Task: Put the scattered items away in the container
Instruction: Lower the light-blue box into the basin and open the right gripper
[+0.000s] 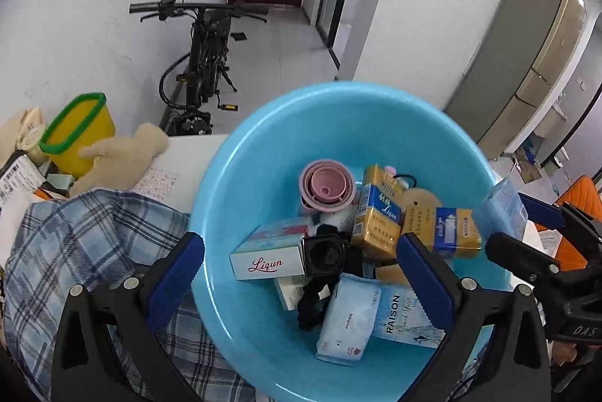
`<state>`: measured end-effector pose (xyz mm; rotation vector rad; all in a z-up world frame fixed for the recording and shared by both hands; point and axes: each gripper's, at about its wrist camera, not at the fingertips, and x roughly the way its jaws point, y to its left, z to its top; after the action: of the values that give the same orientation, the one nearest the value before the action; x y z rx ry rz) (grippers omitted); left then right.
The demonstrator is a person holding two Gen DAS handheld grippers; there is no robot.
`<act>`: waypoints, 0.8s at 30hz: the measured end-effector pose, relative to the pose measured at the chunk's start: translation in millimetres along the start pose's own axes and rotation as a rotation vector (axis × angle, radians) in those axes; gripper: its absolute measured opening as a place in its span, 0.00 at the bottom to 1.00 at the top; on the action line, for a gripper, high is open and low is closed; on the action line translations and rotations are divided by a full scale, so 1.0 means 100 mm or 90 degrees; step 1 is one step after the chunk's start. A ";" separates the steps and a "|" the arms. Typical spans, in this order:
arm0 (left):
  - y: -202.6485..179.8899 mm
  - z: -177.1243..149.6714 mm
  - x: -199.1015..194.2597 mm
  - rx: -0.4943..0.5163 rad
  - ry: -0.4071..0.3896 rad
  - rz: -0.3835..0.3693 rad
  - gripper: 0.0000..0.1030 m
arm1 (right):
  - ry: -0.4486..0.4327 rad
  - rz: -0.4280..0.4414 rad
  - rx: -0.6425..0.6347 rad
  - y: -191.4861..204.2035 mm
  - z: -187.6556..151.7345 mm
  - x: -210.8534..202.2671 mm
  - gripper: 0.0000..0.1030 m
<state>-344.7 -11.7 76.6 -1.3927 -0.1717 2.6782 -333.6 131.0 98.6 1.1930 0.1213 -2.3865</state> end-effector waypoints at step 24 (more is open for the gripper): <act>-0.08 -0.03 0.01 0.038 -0.015 0.011 1.00 | -0.019 -0.034 -0.043 0.03 -0.07 0.08 0.86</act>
<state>-342.4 -3.9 75.0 -1.3517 -0.0813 2.6906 -331.6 127.0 88.3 1.1362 0.2243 -2.4257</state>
